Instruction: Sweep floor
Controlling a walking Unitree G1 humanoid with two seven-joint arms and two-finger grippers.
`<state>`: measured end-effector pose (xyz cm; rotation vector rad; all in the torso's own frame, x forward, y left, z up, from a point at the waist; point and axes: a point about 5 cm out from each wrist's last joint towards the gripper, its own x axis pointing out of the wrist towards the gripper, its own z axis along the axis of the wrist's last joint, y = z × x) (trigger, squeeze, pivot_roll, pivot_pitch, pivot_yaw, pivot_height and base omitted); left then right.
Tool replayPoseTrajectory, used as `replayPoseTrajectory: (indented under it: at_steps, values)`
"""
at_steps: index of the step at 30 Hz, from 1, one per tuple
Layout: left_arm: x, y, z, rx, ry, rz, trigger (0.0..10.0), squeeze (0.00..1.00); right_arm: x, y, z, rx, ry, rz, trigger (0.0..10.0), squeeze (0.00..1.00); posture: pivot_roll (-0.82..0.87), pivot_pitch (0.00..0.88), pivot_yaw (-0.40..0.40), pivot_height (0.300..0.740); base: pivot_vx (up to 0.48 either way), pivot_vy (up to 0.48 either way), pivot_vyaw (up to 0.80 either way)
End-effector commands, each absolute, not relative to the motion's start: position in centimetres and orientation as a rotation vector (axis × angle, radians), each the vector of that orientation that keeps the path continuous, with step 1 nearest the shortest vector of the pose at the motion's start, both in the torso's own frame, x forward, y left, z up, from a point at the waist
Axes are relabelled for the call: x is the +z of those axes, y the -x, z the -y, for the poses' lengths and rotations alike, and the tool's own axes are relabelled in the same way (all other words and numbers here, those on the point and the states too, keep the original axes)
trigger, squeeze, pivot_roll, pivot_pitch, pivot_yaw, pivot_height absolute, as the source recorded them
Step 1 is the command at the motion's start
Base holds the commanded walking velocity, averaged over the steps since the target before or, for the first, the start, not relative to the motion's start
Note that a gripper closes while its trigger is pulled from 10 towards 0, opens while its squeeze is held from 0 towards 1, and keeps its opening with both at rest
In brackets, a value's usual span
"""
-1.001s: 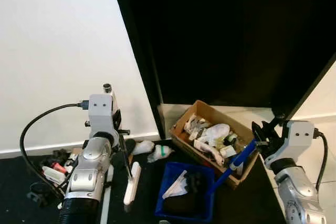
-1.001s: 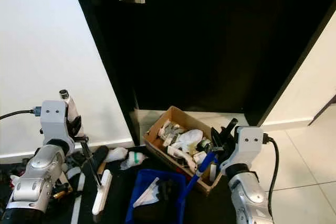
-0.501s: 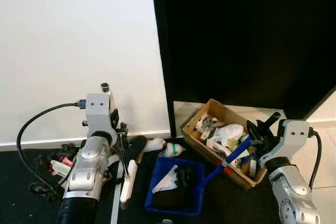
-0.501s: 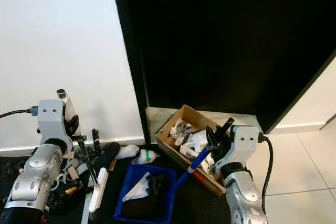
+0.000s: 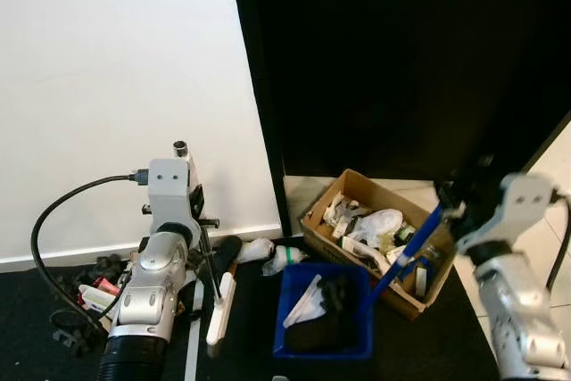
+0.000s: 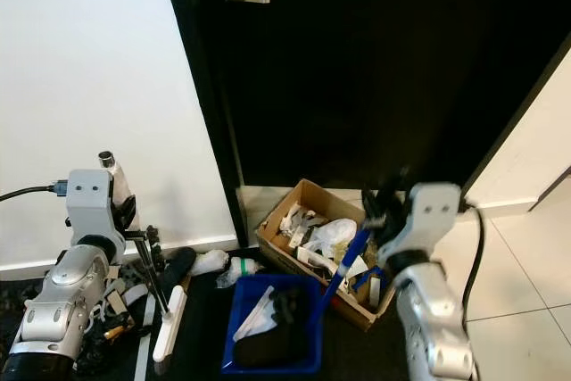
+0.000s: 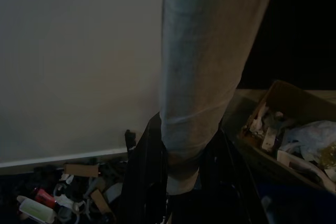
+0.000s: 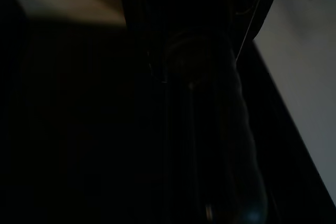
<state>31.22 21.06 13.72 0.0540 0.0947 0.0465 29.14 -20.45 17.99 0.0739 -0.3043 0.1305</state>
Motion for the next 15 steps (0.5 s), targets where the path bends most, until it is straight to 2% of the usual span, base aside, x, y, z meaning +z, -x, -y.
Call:
replayPoseTrajectory:
  at_steps: [1, 6, 10, 15]
  values:
    - [13.6, -31.1, -21.4, 0.062, -0.061, -0.092, 10.0, 0.00, 19.7, -28.9, 20.6, 0.136, -0.120, 0.377, 10.0, 0.00, 0.00, 0.146, 0.095, 0.740, 0.000, 0.000, 0.00]
    - [13.5, -31.1, -21.4, 0.062, -0.062, -0.093, 10.0, 0.00, 23.4, -28.7, 22.5, 0.126, -0.117, 0.467, 10.0, 0.00, -0.01, 0.142, 0.091, 0.740, 0.000, 0.000, 0.00]
    - [13.4, -31.1, -21.3, 0.060, -0.062, -0.095, 10.0, 0.00, 25.2, -29.3, 25.9, -0.027, -0.022, 0.502, 10.0, 0.00, -0.01, 0.141, 0.089, 0.740, 0.000, 0.000, 0.00]
    - [13.5, -31.0, -21.4, 0.053, -0.067, -0.099, 10.0, 0.00, 26.1, -30.5, 27.7, -0.108, -0.019, 0.528, 10.0, 0.00, 0.01, 0.152, 0.110, 0.740, 0.000, 0.000, 0.00]
